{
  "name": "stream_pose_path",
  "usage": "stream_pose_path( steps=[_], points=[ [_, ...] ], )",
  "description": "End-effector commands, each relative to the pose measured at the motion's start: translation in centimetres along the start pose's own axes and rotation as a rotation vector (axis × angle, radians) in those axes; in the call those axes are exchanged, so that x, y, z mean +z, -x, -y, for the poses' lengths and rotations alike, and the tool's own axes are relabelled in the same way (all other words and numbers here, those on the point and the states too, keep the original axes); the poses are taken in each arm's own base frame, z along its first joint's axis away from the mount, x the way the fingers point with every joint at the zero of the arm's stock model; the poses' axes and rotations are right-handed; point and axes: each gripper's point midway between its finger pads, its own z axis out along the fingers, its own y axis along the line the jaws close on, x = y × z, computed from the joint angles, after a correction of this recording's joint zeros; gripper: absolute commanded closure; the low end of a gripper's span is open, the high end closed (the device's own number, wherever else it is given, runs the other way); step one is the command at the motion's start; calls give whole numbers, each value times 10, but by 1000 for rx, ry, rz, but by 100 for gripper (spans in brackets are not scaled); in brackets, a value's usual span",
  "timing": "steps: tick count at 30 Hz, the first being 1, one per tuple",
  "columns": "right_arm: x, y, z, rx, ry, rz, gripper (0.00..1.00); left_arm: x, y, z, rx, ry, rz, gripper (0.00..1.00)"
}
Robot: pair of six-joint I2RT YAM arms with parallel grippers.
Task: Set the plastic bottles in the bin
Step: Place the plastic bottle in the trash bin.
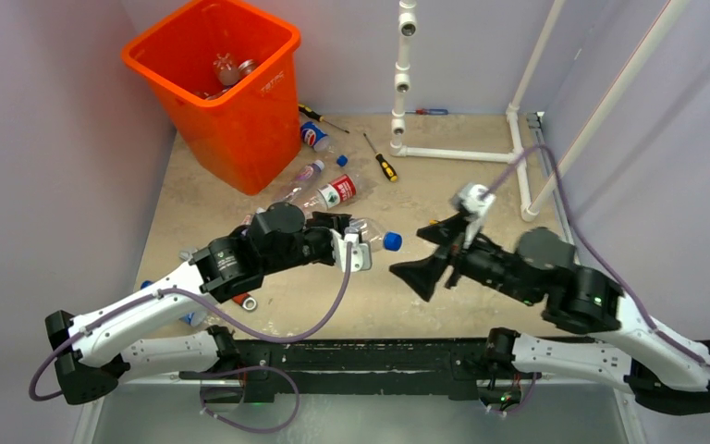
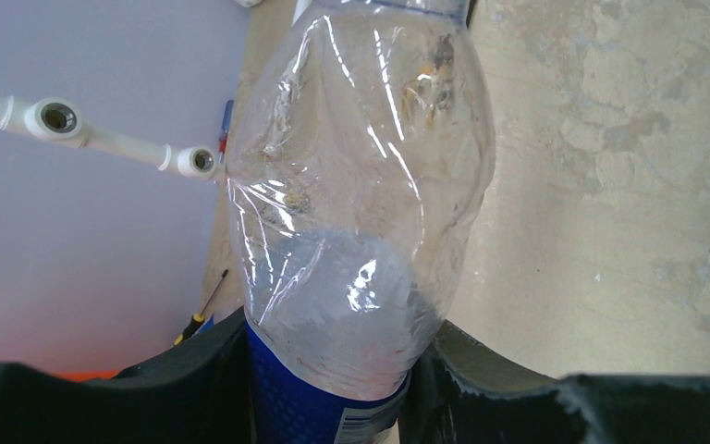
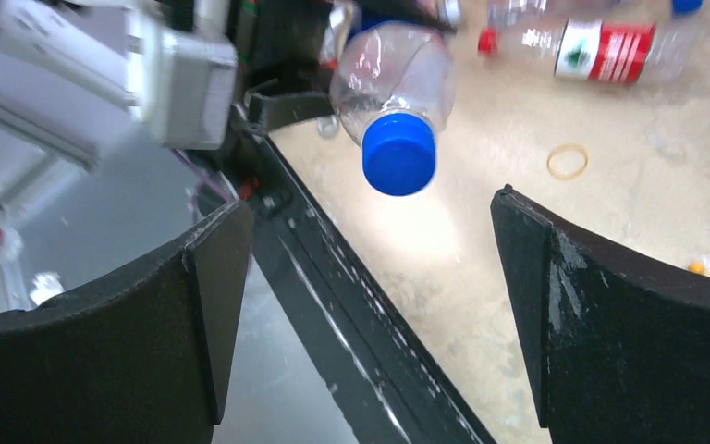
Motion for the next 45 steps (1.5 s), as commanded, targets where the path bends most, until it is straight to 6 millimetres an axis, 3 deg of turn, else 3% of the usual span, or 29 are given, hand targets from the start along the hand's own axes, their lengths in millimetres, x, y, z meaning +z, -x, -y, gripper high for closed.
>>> stream_pose_path(
  steps=[1,5,9,12,17,26,30,35,45],
  points=[
    [-53,69,3,69,16,337,1,-5,28,-14,-121,76,138,86],
    [-76,79,12,101,5,458,1,-5,31,-21,-209,128,158,87],
    [-80,76,17,121,6,519,1,-5,35,-29,-303,169,178,87],
    [-74,69,19,143,11,555,1,-7,41,-34,-371,204,218,87],
    [-41,46,22,167,3,543,1,-20,55,-52,-482,281,299,86],
    [19,-18,37,256,-64,450,1,-46,76,-117,-659,446,363,84],
    [36,-48,41,270,-79,388,1,-52,66,-157,-755,539,365,85],
    [42,-66,39,273,-64,330,1,-65,51,-199,-837,702,350,85],
    [36,-88,48,316,-87,310,1,-159,71,-284,-792,1151,439,85]
  ],
)
